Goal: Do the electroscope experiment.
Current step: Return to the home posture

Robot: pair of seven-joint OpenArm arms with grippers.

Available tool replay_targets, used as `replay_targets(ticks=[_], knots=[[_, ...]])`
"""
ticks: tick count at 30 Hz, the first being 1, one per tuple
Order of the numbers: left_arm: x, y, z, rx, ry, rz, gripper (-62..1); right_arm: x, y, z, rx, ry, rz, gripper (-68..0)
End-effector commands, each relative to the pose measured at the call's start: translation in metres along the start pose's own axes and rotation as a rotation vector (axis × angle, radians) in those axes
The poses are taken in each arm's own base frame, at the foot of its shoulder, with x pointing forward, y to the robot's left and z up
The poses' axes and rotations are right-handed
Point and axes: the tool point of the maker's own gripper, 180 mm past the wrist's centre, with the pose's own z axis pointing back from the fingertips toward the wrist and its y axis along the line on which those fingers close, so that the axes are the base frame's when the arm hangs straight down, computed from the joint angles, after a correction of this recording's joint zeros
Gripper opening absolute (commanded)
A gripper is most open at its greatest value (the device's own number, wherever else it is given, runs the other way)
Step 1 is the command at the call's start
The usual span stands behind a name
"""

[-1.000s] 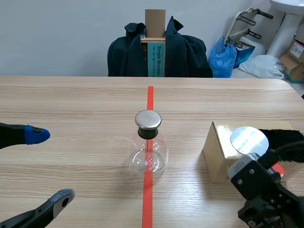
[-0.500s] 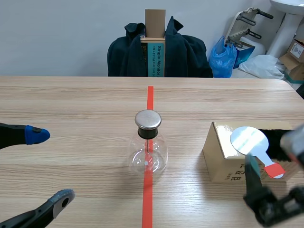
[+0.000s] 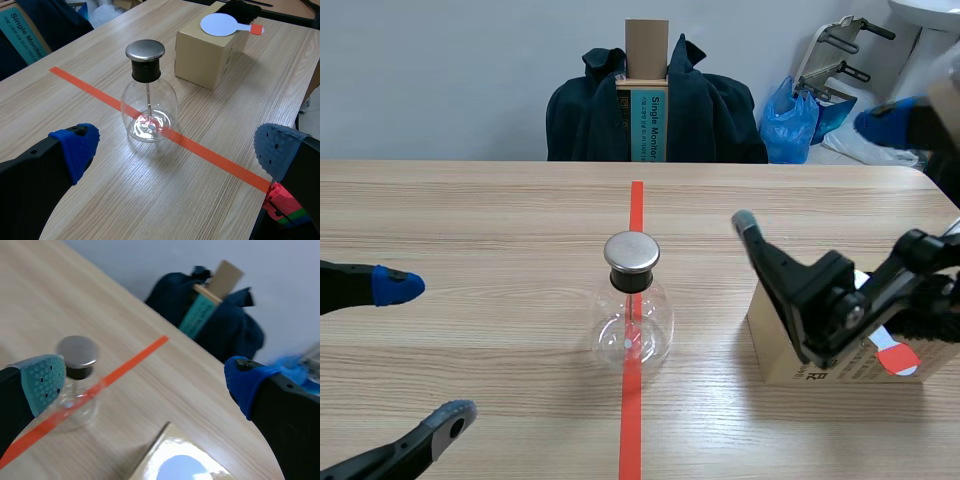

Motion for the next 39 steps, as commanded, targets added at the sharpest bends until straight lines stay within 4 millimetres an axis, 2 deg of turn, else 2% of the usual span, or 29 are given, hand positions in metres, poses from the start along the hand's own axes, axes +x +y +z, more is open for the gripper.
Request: replay_targets(ticks=[1,4,7,23,30,39], knots=[[0.005,-0.001,-0.002,0.003,-0.028,0.010,1.4,-0.001,0.010,0.002,0.068,0.005,0.012,-0.4],[0.005,-0.001,-0.002,0.003,-0.027,0.010,1.4,-0.006,0.023,0.005,0.166,0.029,0.040,-0.4],[0.004,-0.001,-0.002,0.003,-0.021,0.010,1.4,-0.008,0.026,0.006,0.204,0.043,0.064,-0.4],[0.004,-0.001,-0.002,0.003,-0.020,0.010,1.4,-0.020,0.027,0.008,0.220,0.103,0.077,-0.4],[0.004,-0.001,-0.002,0.003,-0.020,0.010,1.4,-0.040,0.025,0.011,0.217,0.215,0.122,-0.4],[0.003,-0.001,-0.002,0.002,-0.020,0.011,1.4,-0.044,0.024,0.012,0.216,0.240,0.125,-0.4]])
